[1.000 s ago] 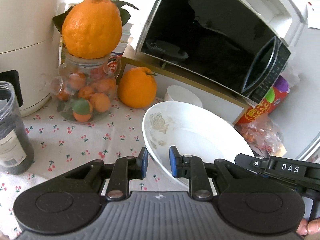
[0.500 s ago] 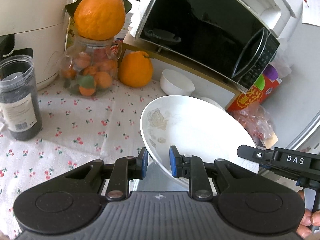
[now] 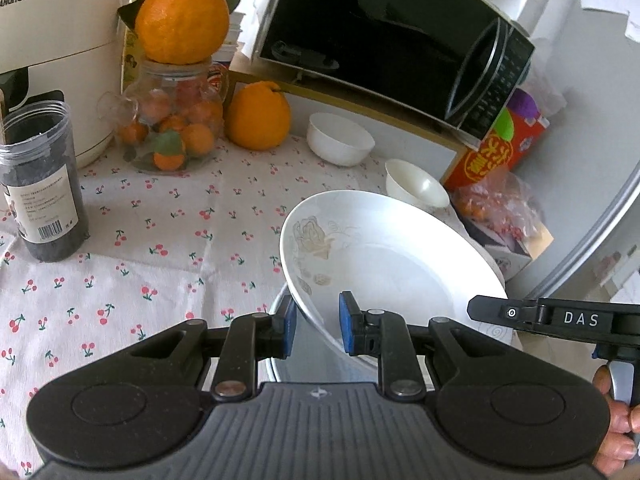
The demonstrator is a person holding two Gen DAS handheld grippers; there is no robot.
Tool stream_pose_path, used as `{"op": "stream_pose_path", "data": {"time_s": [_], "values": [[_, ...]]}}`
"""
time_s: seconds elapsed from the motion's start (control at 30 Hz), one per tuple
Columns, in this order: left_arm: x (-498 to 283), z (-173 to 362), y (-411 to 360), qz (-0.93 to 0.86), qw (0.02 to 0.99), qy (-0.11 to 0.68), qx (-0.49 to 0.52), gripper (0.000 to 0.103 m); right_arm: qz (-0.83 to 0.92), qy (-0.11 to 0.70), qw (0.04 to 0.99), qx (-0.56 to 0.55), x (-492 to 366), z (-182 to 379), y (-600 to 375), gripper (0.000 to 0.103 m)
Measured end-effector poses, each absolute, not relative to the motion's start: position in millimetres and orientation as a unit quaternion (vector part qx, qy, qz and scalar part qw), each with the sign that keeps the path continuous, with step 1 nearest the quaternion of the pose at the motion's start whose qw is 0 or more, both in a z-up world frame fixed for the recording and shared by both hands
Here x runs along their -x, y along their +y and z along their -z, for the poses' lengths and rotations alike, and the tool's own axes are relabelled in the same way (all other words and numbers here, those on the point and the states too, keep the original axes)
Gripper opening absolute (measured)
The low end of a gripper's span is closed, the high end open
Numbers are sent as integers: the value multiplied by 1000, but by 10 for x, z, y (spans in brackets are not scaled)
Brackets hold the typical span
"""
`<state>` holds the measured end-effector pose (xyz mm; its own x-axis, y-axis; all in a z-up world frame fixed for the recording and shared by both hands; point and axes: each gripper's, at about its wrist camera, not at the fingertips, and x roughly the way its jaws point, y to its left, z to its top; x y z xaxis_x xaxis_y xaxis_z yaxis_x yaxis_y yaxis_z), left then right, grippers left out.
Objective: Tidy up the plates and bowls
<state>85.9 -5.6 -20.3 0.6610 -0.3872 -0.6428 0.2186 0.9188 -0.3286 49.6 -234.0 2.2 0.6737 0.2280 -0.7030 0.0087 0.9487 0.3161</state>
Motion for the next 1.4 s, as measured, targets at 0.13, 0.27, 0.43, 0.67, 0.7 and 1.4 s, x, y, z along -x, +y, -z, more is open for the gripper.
{"op": "stream_pose_path", "data": {"time_s": [0.13,0.27,0.43,0.67,0.7,1.4], "values": [[-822,237,-88,171,904,381,98,20,-56,412,898,-144,-444,41,-2348,19],[-770,252,-130,172,904,383,80,20,-54,422,895,-136,-387,89,-2341,19],[-717,290,-162,171,902,392,64,20,-57,432,892,-122,-318,121,-2334,19],[-654,358,-199,172,896,408,47,21,-54,449,887,-93,-254,204,-2284,19],[-640,357,-217,172,897,406,40,21,-53,452,886,-92,-249,220,-2287,19],[-561,353,-313,152,892,423,-41,22,-58,469,880,-45,-260,234,-2158,20]]}}
